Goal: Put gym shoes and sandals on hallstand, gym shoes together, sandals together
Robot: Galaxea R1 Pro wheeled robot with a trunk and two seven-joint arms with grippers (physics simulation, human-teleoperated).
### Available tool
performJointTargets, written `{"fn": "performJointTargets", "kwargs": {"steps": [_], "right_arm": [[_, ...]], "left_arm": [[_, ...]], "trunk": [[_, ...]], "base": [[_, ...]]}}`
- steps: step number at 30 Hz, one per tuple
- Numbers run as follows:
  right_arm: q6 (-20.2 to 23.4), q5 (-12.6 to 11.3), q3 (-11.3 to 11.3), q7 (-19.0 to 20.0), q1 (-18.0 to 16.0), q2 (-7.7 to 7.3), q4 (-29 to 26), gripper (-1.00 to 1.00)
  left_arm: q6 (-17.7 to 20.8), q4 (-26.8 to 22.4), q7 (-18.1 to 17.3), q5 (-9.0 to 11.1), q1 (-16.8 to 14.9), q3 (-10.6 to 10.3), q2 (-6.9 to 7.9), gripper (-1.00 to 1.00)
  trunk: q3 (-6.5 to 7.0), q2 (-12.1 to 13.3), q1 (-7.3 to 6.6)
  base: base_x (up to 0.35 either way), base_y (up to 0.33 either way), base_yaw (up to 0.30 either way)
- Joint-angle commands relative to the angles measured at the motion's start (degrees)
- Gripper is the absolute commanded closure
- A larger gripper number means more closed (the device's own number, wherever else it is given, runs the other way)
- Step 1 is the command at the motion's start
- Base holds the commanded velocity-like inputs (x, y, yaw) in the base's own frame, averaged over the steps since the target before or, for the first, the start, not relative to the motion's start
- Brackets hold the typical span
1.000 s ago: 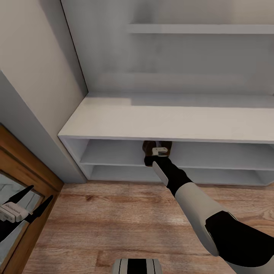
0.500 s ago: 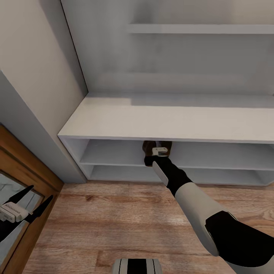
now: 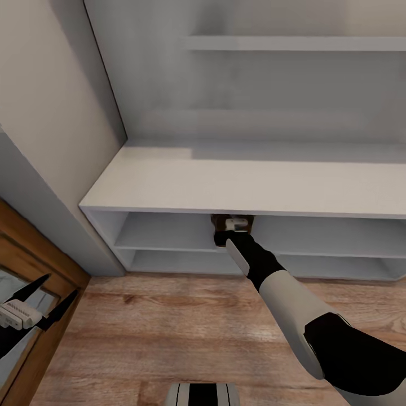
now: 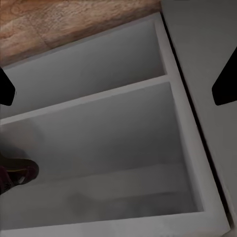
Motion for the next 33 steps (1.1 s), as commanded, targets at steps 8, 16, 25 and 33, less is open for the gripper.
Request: {"fn": "performJointTargets", "kwargs": {"steps": [8,16,25,33], "right_arm": [[0.0,0.0,0.0,0.0,0.0,0.00,0.0,1.00],[0.0,0.0,0.0,0.0,0.0,0.00,0.0,1.00],[0.0,-0.1,0.0,0.0,0.0,0.00,0.0,1.00],[0.0,-0.1,0.0,0.0,0.0,0.00,0.0,1.00]], "left_arm": [[0.0,0.0,0.0,0.0,0.0,0.0,0.00,-1.00],[0.0,0.0,0.0,0.0,0.0,0.0,0.00,-1.00],[0.1,0.0,-3.3,0.1,0.0,0.0,0.10,-1.00],[0.0,0.0,-10.9,0.0,0.0,0.5,0.08,-1.00]], "trunk": [[0.00,0.0,0.00],[0.00,0.0,0.00],[0.00,0.0,0.00],[0.00,0.0,0.00]], "base": [[0.089,-0.034,0.000],[0.019,-0.007,0.000],[0.004,-0.001,0.000],[0.000,0.000,0.000]]}}
